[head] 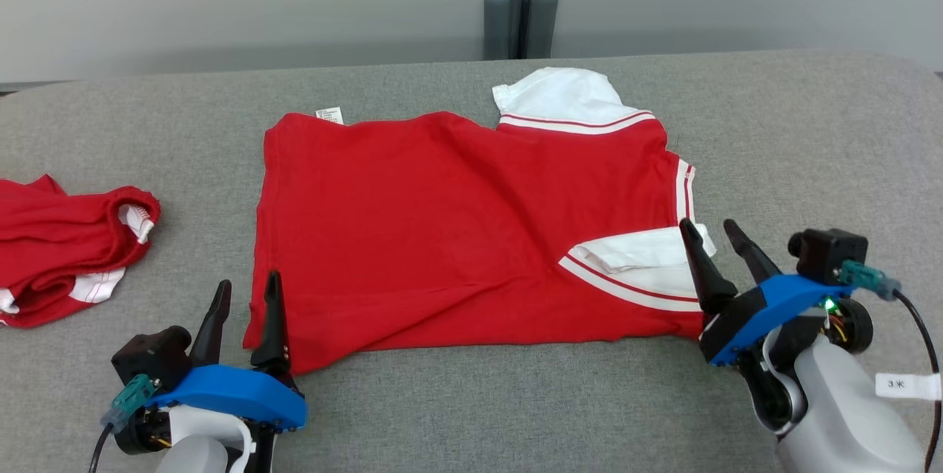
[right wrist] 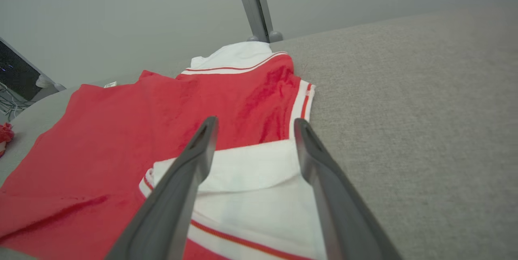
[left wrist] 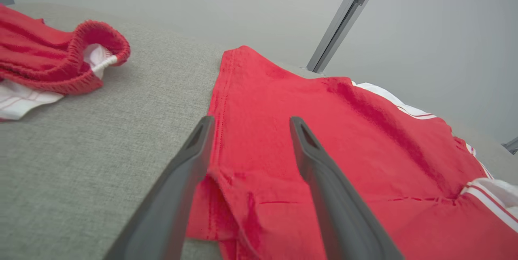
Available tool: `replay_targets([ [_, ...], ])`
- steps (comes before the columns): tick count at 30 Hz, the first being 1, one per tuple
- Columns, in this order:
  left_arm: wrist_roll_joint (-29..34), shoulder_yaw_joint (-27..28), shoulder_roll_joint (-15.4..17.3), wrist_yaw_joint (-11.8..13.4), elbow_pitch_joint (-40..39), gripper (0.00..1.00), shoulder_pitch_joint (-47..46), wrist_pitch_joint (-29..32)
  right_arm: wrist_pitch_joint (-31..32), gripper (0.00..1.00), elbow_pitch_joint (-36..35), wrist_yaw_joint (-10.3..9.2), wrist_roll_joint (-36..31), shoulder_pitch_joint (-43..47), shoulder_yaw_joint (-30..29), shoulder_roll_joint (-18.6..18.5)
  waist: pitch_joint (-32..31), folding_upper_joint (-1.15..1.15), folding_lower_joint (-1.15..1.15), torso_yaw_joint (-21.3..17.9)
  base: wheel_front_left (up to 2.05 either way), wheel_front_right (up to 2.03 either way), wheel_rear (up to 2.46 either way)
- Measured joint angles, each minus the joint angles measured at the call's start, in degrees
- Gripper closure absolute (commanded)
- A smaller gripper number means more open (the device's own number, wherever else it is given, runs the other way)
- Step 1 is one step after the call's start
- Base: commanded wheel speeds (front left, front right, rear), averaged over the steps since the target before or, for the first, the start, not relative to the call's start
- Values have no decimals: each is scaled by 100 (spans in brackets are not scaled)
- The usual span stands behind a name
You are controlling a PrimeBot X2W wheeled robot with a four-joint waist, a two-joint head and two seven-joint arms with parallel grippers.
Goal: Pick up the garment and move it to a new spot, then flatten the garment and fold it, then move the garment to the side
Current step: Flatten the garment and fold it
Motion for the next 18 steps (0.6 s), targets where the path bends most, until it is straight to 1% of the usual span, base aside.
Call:
replay_targets([
  [4, 35, 94, -20, -24, -27, 0, 130, -64, -233, 0, -47, 0, -33, 436, 176, -243, -115, -1, -1, 20, 0, 0, 0],
  [7, 243, 44, 2, -7, -65, 0, 386, -73, -327, 0, -138, 0, -86, 737, 272, -393, -171, -1, 0, 14, 0, 0, 0],
  [13, 788, -159, 87, 142, -198, 0, 847, -88, -341, 0, -286, 0, -133, 1259, 289, -410, -232, -1, -1, -56, 0, 0, 0],
  [18, 917, -204, 66, 172, -87, 0, 919, -88, -263, 0, -318, 0, -192, 1335, 261, -336, -211, -1, -1, -106, 0, 0, 0],
])
